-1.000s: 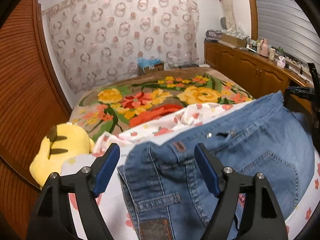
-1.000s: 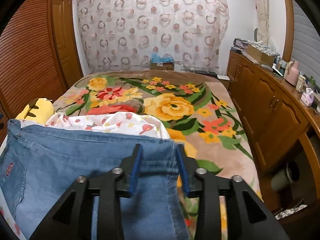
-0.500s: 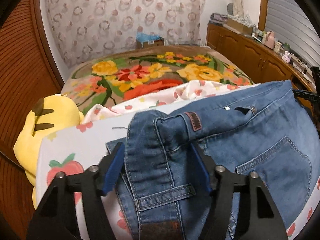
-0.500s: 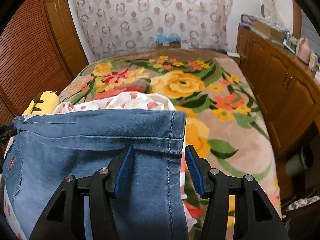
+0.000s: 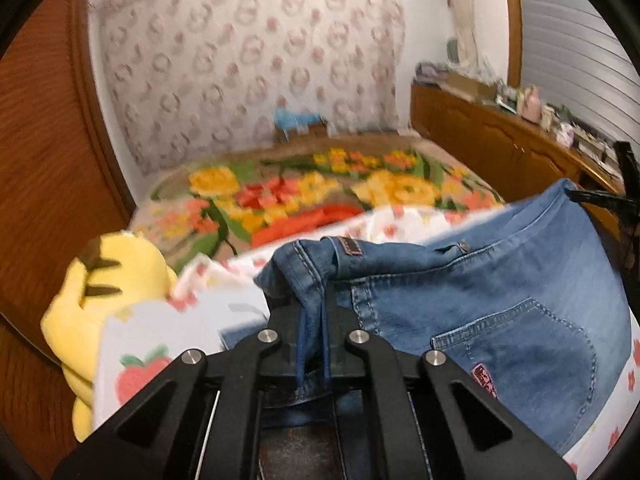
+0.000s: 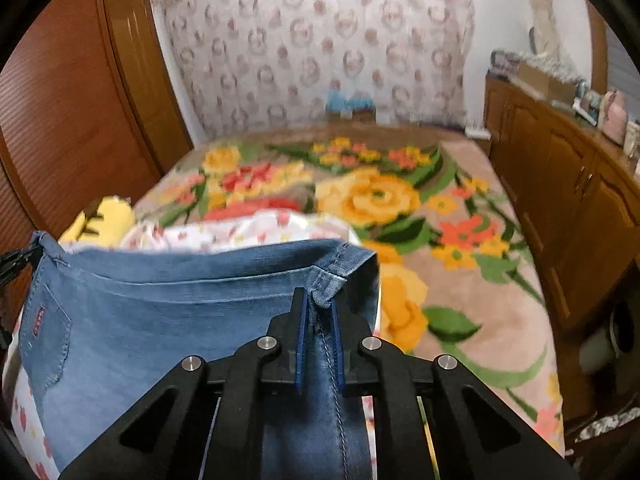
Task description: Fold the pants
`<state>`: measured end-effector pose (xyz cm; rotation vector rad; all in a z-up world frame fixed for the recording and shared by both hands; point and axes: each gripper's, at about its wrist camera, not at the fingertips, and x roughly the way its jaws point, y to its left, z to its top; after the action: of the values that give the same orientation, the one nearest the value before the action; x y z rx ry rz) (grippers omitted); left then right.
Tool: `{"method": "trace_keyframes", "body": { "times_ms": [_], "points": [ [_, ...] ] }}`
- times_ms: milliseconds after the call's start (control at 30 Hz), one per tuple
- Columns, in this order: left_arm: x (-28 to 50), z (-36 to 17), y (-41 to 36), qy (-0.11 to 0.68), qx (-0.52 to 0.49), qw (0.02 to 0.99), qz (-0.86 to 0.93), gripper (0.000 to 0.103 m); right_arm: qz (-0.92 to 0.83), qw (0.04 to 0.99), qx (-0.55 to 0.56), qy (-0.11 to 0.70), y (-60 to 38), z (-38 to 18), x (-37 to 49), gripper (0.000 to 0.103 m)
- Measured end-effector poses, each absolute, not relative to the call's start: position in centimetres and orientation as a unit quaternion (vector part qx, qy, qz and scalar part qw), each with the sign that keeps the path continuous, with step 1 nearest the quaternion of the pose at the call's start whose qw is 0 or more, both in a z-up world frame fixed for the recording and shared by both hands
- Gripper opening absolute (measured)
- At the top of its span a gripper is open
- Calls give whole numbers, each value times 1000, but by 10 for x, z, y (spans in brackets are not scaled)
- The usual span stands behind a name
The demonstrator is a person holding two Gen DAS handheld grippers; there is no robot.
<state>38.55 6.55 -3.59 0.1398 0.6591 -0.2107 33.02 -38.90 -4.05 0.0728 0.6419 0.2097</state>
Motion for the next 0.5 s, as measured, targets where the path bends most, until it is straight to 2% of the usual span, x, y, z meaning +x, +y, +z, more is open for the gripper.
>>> {"method": "trace_keyframes", "body": {
  "times_ms": [100,300,367,433,500],
  "points": [
    [399,-31,70,322,60,940,-91,7,77,951,42,297,-391,-30,333,10],
    [410,-51,66,349,72,931,-73,7,60,940,35,335,-381,-44,353,13],
    [406,-53,67,354,69,930,-71,7,58,939,40,336,-379,-43,351,18],
    [400,-52,67,352,69,931,-74,12,57,940,43,333,-378,-36,348,21],
    [394,-49,66,349,73,932,-72,22,61,942,50,325,-378,-24,337,24]
  ]
}}
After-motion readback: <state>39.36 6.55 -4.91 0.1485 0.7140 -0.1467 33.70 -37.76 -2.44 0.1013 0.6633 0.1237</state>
